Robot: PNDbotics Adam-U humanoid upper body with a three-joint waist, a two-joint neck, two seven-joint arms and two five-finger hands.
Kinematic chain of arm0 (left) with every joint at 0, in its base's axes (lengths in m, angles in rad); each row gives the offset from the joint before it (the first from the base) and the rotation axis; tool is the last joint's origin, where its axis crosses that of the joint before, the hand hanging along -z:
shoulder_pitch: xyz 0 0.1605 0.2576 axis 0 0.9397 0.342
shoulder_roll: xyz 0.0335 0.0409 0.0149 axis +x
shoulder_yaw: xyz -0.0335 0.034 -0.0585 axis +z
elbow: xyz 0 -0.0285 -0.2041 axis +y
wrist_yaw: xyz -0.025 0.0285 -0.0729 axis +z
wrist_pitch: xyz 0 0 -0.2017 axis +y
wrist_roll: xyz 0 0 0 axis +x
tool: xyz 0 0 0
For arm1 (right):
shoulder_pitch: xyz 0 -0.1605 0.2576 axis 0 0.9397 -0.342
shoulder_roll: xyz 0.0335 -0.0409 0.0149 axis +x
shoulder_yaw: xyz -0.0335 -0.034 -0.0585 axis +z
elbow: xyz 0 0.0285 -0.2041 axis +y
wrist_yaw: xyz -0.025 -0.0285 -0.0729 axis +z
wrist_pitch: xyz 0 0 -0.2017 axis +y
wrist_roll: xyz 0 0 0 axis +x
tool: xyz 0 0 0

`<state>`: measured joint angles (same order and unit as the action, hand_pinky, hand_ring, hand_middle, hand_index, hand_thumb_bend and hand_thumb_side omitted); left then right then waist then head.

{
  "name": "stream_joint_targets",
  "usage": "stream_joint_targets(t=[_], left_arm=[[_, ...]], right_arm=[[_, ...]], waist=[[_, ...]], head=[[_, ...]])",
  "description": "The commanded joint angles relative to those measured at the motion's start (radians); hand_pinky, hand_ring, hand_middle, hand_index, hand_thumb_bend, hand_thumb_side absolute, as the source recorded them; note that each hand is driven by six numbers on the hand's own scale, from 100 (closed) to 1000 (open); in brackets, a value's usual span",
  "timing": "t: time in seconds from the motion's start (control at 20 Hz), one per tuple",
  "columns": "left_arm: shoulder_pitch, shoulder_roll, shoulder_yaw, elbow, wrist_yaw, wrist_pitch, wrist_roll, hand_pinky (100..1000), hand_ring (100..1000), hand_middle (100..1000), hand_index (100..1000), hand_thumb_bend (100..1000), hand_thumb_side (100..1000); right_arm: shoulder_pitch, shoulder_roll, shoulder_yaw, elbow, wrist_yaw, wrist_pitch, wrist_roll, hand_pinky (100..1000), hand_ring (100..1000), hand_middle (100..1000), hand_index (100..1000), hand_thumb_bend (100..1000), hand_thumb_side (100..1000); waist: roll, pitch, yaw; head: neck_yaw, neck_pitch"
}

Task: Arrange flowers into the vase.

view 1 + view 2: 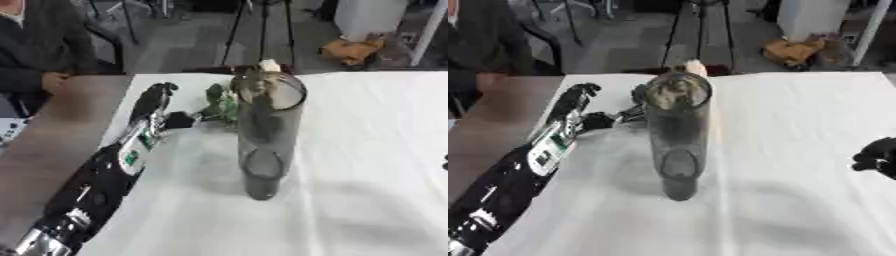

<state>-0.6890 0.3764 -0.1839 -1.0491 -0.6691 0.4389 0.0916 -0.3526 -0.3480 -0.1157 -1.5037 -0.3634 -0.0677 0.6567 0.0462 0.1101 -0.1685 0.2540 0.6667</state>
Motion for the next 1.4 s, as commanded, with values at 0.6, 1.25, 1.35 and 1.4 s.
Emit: stream_joint_targets(t=[0.6,1.25,1.35,1.4], left_arm=[[-0.065,-0.014,0.031,0.127,-0.267,-0.033,-0.082,709,711,682,826,554,402],[-0.08,-0.061,0.121,0.154,-0.521,-0.047,-0.112,679,674,642,801,503,376],[-0.083,-0.069,0.137,0.165,-0.558,-0.044,-0.113,676,669,637,799,499,373],[-0.085,-0.073,0.144,0.169,-0.574,-0.044,-0.113,676,669,637,799,499,373]], right_arm=[[-0.018,-0.013,0.002,-0.006,-0.001,-0.001,0.005,677,683,613,663,748,724],[-0.023,-0.013,0.006,-0.004,0.002,-0.004,0.011,677,683,612,663,748,724],[-0.023,-0.013,0.006,-0.004,0.003,-0.005,0.013,677,682,612,663,747,724],[-0.023,-0.013,0.006,-0.003,0.003,-0.006,0.013,677,682,612,663,747,724]], waist=[[-0.013,-0.024,-0.011],[-0.012,-0.015,-0.033],[-0.012,-0.013,-0.038],[-0.012,-0.012,-0.039]], head=[[-0.004,-0.013],[0.0,-0.021],[0.002,-0.022],[0.003,-0.022]])
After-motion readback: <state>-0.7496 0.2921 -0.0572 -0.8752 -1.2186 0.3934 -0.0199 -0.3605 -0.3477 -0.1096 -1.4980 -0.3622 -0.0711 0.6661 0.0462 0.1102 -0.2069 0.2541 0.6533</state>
